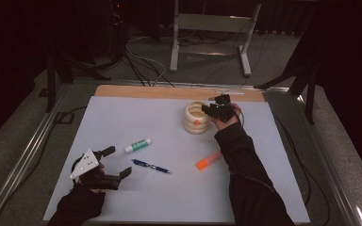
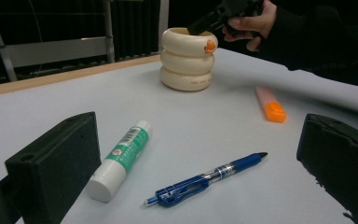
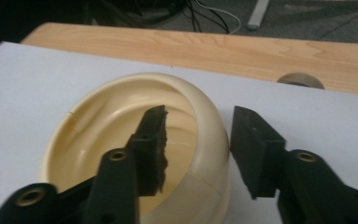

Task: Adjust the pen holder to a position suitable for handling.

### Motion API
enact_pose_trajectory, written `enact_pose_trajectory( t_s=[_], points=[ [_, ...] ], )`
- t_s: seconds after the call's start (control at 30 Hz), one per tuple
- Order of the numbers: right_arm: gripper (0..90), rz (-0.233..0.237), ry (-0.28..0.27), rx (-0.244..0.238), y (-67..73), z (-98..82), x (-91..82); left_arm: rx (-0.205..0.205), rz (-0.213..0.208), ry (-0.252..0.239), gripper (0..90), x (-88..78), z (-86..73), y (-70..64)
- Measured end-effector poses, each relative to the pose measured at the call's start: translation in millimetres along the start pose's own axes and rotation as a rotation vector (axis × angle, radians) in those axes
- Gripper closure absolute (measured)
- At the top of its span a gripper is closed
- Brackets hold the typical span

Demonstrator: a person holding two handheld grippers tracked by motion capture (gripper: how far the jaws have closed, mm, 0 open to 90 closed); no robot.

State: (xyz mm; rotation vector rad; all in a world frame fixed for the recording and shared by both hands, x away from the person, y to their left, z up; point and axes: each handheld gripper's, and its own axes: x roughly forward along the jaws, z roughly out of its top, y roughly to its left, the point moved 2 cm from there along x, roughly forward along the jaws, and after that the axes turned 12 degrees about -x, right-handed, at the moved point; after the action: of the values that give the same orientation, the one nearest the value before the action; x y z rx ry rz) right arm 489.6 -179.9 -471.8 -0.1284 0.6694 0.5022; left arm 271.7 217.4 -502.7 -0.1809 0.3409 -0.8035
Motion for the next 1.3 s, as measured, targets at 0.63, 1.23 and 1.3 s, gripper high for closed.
enact_pose_trajectory(
  t_s=[0.63, 1.23, 1.3],
  points=[
    [70.0, -0.054, 0.087, -0.019, 19.7, 7.4, -3.8, 0.0, -0.001, 0.005, 0.0, 0.7, -0.2, 0.3],
    [70.9, 0.006, 0.119, 0.034, 55.2, -4.4, -21.0, 0.002, -0.001, 0.005, 0.0, 1.1, 0.0, 0.2],
    [70.9, 0.009, 0.124, 0.038, 57.1, -5.4, -21.3, 0.001, -0.001, 0.004, 0.0, 1.1, 0.0, 0.2]
  ],
)
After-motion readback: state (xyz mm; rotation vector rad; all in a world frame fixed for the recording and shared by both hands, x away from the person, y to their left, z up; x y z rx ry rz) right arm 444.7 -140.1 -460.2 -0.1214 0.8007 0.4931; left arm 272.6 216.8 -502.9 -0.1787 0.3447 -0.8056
